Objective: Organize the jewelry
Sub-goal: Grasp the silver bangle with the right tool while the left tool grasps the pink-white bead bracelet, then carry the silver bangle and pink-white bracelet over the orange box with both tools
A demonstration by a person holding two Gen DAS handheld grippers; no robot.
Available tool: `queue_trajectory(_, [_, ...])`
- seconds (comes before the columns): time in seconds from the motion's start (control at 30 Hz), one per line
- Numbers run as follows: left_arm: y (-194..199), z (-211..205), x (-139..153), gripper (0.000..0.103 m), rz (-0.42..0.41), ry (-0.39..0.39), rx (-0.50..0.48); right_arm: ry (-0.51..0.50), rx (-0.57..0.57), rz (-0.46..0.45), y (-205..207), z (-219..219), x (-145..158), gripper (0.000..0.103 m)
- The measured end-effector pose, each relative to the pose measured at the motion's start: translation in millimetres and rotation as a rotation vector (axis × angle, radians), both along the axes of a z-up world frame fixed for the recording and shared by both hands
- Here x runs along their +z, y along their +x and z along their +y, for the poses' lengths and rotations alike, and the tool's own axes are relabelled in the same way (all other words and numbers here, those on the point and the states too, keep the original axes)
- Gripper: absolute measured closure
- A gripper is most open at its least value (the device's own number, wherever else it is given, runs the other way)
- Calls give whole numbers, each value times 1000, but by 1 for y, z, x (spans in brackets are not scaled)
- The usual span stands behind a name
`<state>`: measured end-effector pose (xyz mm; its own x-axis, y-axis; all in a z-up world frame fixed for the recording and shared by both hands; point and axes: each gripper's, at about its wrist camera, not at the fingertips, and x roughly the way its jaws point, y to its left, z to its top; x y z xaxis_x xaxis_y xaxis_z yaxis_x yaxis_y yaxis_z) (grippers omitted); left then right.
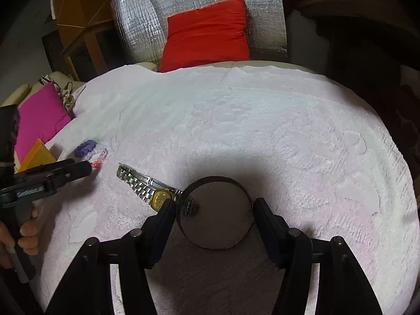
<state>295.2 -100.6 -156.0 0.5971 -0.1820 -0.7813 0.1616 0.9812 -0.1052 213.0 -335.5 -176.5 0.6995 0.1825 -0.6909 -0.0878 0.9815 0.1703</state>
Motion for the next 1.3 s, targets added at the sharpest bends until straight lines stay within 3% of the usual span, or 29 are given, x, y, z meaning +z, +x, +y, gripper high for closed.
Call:
queue_trajectory(0.17, [2,-5,0,26,-21,37,12,14,-9,-1,-1,0,0,39])
queue_trajectory(0.23, [0,-9,-2,35,-31,81,8,14,-10,-2,-1,0,0,39])
queue_trajectory(0.3, [-2,-8,-1,58,-46,103,6,14,-11,-2,-1,0,0,39])
queue_trajectory(0.37, [-2,-3,1,73,-43,86,2,20,-15,-2,-2,-1,1,39])
queue_trajectory(0.57, [-5,11,3,90,-7,17,-20,36,-27,2,-7,-3,2,39])
queue_trajectory(0.87, [-29,30,0,91,83,-33,-76,29,-20,23,-24,-2,3,39])
queue_trajectory(1.3, [-86,11,16,91,51,-9,-175,43,-30,38,-69,11,15,39])
